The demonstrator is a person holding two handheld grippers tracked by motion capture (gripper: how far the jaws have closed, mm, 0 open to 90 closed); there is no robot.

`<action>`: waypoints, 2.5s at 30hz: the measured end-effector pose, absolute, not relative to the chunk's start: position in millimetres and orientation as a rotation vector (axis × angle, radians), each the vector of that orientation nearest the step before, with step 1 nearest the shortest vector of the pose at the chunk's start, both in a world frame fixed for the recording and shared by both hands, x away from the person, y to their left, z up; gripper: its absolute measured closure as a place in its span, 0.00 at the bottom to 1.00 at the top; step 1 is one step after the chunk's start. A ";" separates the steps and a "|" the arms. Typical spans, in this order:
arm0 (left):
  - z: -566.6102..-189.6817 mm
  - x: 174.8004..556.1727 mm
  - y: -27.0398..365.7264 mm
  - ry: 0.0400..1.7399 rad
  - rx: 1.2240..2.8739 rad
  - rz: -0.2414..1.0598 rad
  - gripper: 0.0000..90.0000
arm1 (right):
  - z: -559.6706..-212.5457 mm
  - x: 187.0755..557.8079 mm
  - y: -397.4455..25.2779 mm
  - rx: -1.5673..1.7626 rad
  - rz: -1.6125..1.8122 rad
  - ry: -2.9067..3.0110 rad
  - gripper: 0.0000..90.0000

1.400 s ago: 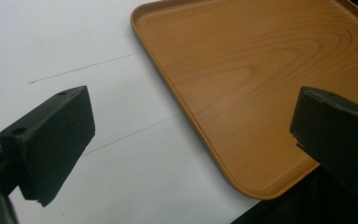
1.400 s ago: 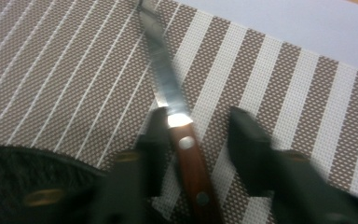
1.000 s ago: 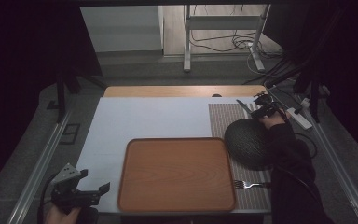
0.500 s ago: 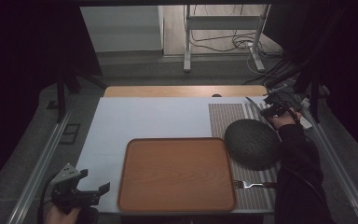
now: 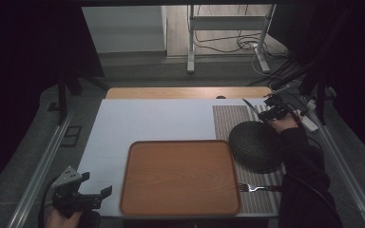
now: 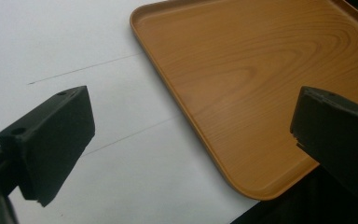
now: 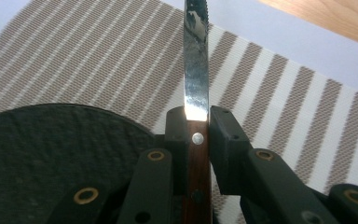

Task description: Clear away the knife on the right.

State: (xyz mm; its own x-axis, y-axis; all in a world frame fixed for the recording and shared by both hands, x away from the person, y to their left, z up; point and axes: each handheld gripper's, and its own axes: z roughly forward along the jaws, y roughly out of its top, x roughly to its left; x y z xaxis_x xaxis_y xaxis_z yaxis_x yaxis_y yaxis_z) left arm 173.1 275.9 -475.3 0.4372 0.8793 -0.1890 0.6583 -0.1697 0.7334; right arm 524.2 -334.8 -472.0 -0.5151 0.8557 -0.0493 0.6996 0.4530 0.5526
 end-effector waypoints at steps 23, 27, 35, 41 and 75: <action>-475.1 172.0 276.3 1.295 1.900 0.361 0.00 | -467.1 470.7 -290.2 1.239 0.775 2.466 0.86; -475.1 172.1 276.4 1.295 1.900 0.360 0.00 | -465.4 459.4 -283.1 1.192 0.785 2.490 0.86; -475.0 171.7 276.5 1.296 1.898 0.362 0.00 | -462.6 435.6 -269.8 1.147 0.817 2.509 0.86; -475.0 171.7 276.3 1.296 1.899 0.363 0.00 | -463.2 418.7 -259.1 1.119 0.820 2.546 0.86; -475.1 171.2 276.9 1.300 1.895 0.361 0.00 | -472.0 322.8 -206.4 0.979 0.821 2.677 0.86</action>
